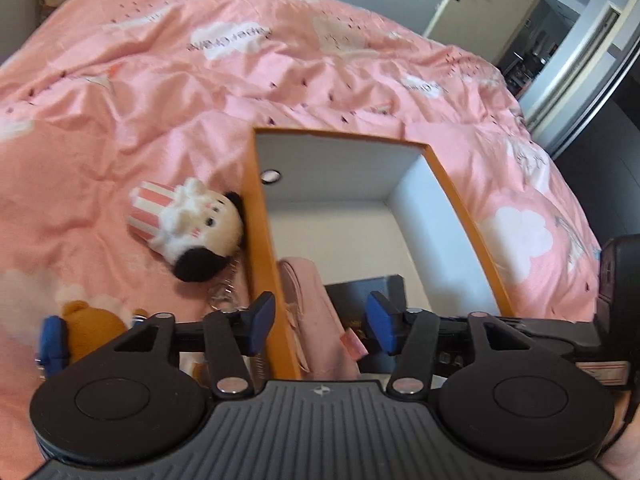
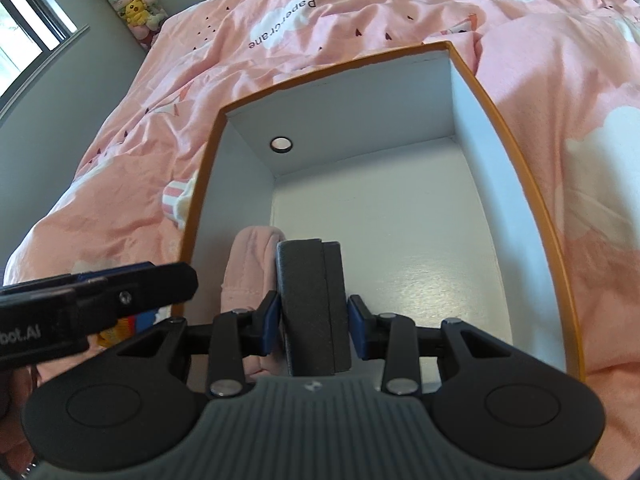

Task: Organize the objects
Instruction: 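Lower the pink pouch into the box with left gripper while right lowers grey box, then release the grey box and pink pouch inside the box and withdraw both grippers, then reach the left gripper to the long pink case and grasp it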

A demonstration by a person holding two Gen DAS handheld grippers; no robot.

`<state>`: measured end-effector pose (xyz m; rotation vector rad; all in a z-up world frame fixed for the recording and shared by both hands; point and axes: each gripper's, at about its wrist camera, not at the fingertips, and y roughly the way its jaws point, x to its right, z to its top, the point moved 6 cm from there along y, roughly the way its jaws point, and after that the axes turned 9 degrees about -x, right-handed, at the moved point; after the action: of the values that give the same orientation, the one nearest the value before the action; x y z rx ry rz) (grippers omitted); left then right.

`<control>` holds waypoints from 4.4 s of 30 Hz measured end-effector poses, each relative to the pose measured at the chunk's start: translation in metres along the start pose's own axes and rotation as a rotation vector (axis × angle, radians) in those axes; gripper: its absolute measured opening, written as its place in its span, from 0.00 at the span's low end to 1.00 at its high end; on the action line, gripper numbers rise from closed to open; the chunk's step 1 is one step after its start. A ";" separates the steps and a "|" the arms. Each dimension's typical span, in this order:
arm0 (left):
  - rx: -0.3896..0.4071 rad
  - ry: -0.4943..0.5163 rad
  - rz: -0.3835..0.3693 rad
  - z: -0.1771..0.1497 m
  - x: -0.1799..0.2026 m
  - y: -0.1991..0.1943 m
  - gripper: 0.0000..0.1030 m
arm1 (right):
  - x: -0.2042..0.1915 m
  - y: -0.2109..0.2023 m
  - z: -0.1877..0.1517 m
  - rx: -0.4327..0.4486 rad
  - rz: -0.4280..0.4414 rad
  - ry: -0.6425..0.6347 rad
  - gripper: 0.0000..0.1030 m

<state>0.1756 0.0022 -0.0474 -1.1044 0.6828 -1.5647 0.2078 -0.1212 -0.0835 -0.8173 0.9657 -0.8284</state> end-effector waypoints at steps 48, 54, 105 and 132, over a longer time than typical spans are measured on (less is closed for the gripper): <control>-0.105 -0.031 0.026 -0.021 -0.032 0.041 0.51 | 0.002 0.024 -0.002 -0.093 0.003 0.048 0.41; -0.101 -0.030 0.020 -0.021 -0.032 0.040 0.51 | 0.008 0.015 -0.006 -0.077 0.051 0.110 0.44; -0.066 -0.023 0.032 -0.072 -0.057 -0.034 0.60 | -0.099 -0.052 -0.045 0.208 -0.041 -0.388 0.21; -0.165 -0.051 0.102 -0.093 -0.049 0.024 0.62 | -0.071 -0.048 -0.086 0.149 -0.114 -0.296 0.22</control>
<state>0.1026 0.0316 -0.1215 -1.2077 0.8330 -1.4083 0.0951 -0.0987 -0.0456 -0.8438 0.5942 -0.8386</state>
